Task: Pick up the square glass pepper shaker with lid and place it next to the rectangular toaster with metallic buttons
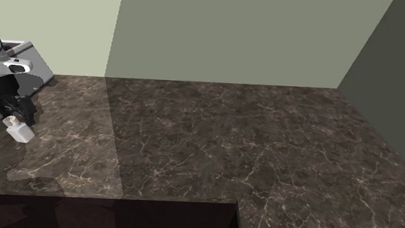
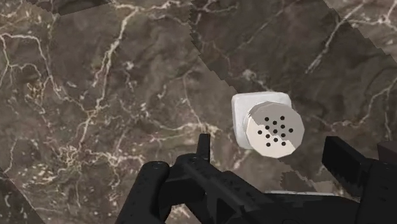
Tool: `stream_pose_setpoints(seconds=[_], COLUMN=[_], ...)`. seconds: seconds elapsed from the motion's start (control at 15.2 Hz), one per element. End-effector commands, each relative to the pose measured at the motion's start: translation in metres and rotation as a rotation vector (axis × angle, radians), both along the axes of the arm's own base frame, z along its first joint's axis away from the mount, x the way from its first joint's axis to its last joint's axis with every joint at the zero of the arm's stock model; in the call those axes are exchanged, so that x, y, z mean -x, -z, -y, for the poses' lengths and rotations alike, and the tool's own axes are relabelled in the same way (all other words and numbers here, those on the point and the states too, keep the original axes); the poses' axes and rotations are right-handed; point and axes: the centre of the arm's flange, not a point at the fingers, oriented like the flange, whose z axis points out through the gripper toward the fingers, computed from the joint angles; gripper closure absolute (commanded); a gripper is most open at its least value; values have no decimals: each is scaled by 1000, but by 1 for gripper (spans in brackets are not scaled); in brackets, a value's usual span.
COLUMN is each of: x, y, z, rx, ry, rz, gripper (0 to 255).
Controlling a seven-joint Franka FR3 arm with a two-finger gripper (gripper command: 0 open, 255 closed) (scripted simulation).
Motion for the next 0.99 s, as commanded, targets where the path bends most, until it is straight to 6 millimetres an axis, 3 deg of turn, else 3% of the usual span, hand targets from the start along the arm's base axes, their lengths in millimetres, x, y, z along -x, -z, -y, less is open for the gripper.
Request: stream_pose_setpoints(seconds=[0.0, 0.13, 0.4, 0.92], x=[0, 0, -9, -9], y=[0, 0, -49, -49], z=[0, 0, -3, -3], rx=[0, 0, 0, 0], ry=[0, 0, 0, 0], rz=[0, 0, 0, 0], gripper=[0, 0, 0, 0])
